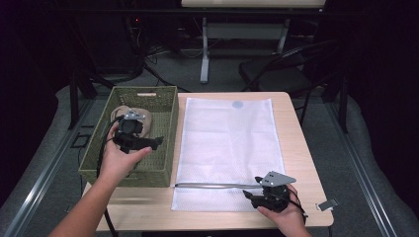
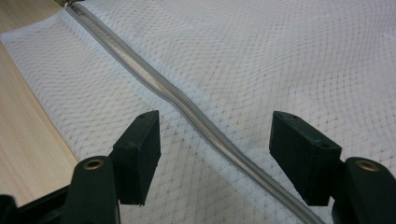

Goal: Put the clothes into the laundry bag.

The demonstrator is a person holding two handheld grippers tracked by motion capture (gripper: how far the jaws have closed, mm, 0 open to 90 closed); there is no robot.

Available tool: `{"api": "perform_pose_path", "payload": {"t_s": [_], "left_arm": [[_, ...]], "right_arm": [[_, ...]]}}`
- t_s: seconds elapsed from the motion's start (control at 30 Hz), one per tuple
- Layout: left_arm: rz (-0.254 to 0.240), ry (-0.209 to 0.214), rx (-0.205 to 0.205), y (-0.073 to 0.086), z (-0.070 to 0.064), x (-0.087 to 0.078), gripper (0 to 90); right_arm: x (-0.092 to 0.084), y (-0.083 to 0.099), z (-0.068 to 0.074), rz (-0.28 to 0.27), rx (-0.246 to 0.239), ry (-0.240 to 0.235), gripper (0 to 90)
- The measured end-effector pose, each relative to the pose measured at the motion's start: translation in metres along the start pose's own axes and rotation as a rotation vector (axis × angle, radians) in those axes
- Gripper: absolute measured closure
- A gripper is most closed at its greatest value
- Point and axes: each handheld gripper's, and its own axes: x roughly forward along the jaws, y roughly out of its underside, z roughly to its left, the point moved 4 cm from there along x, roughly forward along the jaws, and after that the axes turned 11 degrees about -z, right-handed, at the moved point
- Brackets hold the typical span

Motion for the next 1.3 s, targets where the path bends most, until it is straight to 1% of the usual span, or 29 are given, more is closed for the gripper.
{"api": "perform_pose_path", "payload": {"t_s": [0.03, 0.07, 0.1, 0.13, 0.2, 0.23, 0.27, 0.3, 0.37, 0.43, 0.47, 0.57, 0.63, 0.7, 0.8, 0.83, 0.9, 0.93, 1.03, 1.07, 1.1, 1.13, 1.27, 1.3], "left_arm": [[0.012, -0.012, 0.000, -0.001, 0.005, 0.001, 16.3], [0.011, -0.035, -0.005, -0.002, 0.010, 0.004, 16.3], [0.011, -0.035, -0.005, -0.002, 0.010, 0.004, 16.2], [0.039, -0.051, -0.030, -0.004, 0.023, 0.008, 15.0], [0.055, -0.070, -0.058, -0.004, 0.033, 0.013, 14.6], [0.055, -0.070, -0.058, -0.004, 0.033, 0.013, 13.4], [0.066, -0.077, -0.083, -0.004, 0.038, 0.016, 13.4], [0.098, -0.089, -0.104, -0.004, 0.048, 0.020, 12.3], [0.121, -0.097, -0.133, -0.003, 0.057, 0.025, 12.3], [0.142, -0.106, -0.148, -0.001, 0.064, 0.030, 12.3], [0.149, -0.111, -0.162, 0.000, 0.068, 0.033, 11.9], [0.169, -0.124, -0.187, 0.002, 0.076, 0.040, 11.7], [0.183, -0.128, -0.192, 0.004, 0.080, 0.043, 11.7], [0.185, -0.134, -0.193, 0.004, 0.082, 0.045, 11.8], [0.193, -0.158, -0.217, 0.007, 0.091, 0.052, 12.1], [0.193, -0.158, -0.217, 0.007, 0.091, 0.052, 13.4], [0.219, -0.183, -0.239, 0.010, 0.096, 0.057, 15.1], [0.230, -0.191, -0.259, 0.013, 0.101, 0.061, 15.1], [0.239, -0.212, -0.293, 0.019, 0.110, 0.069, 15.1], [0.239, -0.212, -0.293, 0.019, 0.110, 0.069, 15.1], [0.247, -0.209, -0.305, 0.021, 0.113, 0.072, 15.1], [0.252, -0.217, -0.324, 0.025, 0.117, 0.077, 15.5], [0.272, -0.217, -0.331, 0.030, 0.119, 0.085, 16.2], [0.272, -0.223, -0.325, 0.030, 0.119, 0.088, 16.4]], "right_arm": [[0.000, 0.000, 0.000, 0.001, -0.001, 0.003, 32.9], [0.000, 0.000, 0.000, 0.001, -0.002, 0.004, 32.5], [0.000, 0.000, 0.000, 0.001, -0.002, 0.004, 32.5], [0.000, 0.000, -0.001, -0.001, -0.002, 0.010, 31.9], [0.000, 0.000, -0.001, -0.002, 0.001, 0.013, 31.8], [0.000, 0.000, -0.001, -0.002, 0.003, 0.015, 31.7], [0.000, 0.000, -0.001, -0.002, 0.003, 0.015, 31.7], [0.000, 0.000, -0.002, -0.001, 0.003, 0.017, 31.4], [0.001, 0.001, -0.002, 0.004, 0.004, 0.015, 31.2], [0.001, 0.001, -0.002, 0.009, 0.003, 0.008, 31.0], [0.001, 0.001, -0.002, 0.008, 0.002, 0.006, 30.9], [0.001, 0.001, -0.001, 0.009, 0.003, 0.008, 30.8], [0.001, 0.001, -0.001, 0.010, 0.004, 0.007, 30.6], [0.002, 0.002, -0.001, 0.010, 0.004, 0.007, 30.6], [0.001, 0.002, -0.002, 0.014, 0.002, 0.006, 30.6], [0.001, 0.002, -0.002, 0.014, 0.002, 0.006, 30.6], [0.002, 0.002, -0.002, 0.016, 0.001, 0.003, 30.5], [0.002, 0.002, -0.001, 0.019, 0.002, 0.002, 30.6], [0.003, 0.002, -0.001, 0.021, -0.001, -0.003, 30.6], [0.003, 0.003, -0.001, 0.021, -0.001, -0.003, 30.5], [0.003, 0.003, -0.001, 0.021, -0.001, -0.003, 30.5], [0.003, 0.003, -0.001, 0.022, -0.001, -0.006, 30.6], [0.003, 0.003, -0.001, 0.027, -0.001, -0.013, 30.8], [0.003, 0.004, -0.001, 0.029, -0.001, -0.012, 31.1]]}}
